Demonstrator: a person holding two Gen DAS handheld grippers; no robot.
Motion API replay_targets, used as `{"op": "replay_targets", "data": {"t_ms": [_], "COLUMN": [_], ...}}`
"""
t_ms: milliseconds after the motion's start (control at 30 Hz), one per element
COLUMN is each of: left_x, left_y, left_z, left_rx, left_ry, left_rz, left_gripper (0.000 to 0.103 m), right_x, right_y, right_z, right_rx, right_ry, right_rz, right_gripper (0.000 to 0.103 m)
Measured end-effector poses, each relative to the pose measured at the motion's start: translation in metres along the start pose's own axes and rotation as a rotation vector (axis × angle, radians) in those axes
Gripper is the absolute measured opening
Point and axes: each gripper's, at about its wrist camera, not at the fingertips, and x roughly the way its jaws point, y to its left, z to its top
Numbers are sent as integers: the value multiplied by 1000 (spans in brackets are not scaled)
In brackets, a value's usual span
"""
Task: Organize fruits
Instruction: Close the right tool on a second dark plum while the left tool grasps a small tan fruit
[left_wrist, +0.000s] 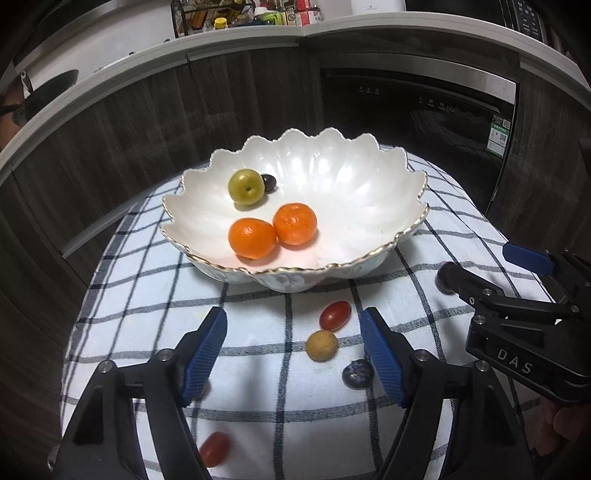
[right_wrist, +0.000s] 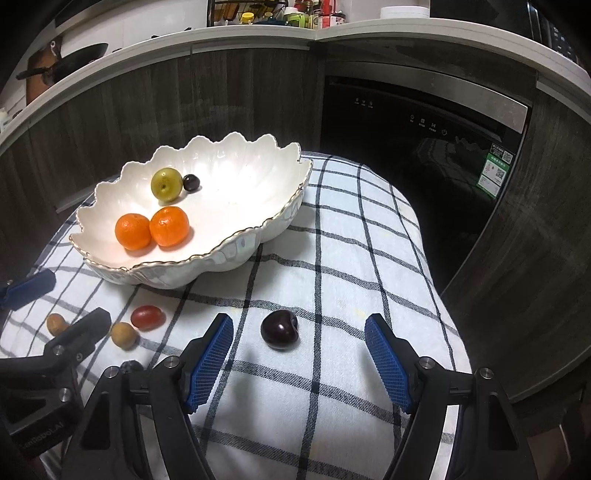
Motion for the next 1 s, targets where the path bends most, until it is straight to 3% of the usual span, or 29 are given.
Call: {"op": "replay_targets", "data": {"t_ms": [300, 1000], "left_x": [16, 32], "left_y": [-1, -3], "left_z": [-4, -14], "left_rx": [-38, -55], "left_ry": [47, 111], "left_rz": [-25, -79], "left_gripper": [66, 47], "right_x": [9, 31], "right_y": [1, 7], "right_z": [0, 0], "right_rx": [-22, -14], "right_ry": [11, 74], "right_rz": [11, 61], "right_gripper": [74, 54]}}
